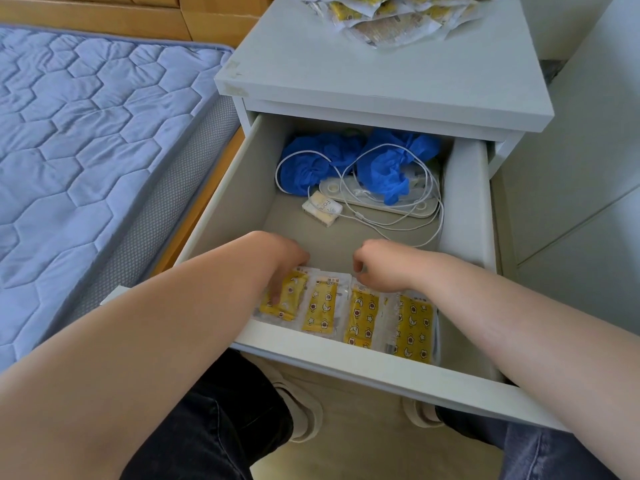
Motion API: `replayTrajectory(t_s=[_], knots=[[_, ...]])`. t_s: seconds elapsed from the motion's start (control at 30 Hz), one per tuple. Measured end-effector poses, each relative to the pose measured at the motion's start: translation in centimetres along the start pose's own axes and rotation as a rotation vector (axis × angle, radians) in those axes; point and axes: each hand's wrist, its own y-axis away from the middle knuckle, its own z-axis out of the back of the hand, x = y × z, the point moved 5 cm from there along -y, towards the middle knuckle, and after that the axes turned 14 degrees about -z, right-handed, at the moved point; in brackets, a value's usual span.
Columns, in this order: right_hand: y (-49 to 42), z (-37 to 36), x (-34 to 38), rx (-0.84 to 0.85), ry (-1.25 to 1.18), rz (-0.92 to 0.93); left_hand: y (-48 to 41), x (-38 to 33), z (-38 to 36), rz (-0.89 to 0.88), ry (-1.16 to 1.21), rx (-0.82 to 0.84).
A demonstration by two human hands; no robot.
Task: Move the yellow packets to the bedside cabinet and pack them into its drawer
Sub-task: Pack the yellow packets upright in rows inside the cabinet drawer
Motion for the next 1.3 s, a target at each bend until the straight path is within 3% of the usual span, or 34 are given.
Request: replayTrajectory(t_s=[0.13,0.37,0.47,0.53,0.77,0.87,1.13,1.3], knots=[[-0.1,-0.3,0.0,0.038,0.017,-0.016,0.5,0.5,-0.4,0.066,-0.092,0.114],[-0.4,-0.2,0.1,0.056,0.012,-0.014,0.7,1.7,-1.3,0.122,-0.016,0.106],[-0.4,-0.3,0.0,0.069,0.003,-0.019,0.7,1.7,-0.9,0.175,-0.114,0.120],[-0.5,-0.4,0.0,0.082,0.001,-0.024,0.5,1.3,-0.4,0.182,-0.194,0.082],[-0.9,-0.3,0.0,0.073,-0.021,-0.016,-1.5,-1.7,0.9,-0.029,-0.014,-0.189],[-0.9,-0.4,-0.2,0.080,-0.010,-0.022,-1.8,-2.1,0.7,-0.037,0.017,-0.154],[-0.6,-0.4,-0.3,0.090,0.001,-0.025,-0.8,0.7,-1.1,0.148,0.010,0.070],[-0.7,-0.3,-0.3,0.087,-0.027,-0.034,-0.8,1.1,-0.5,0.169,0.036,0.001]])
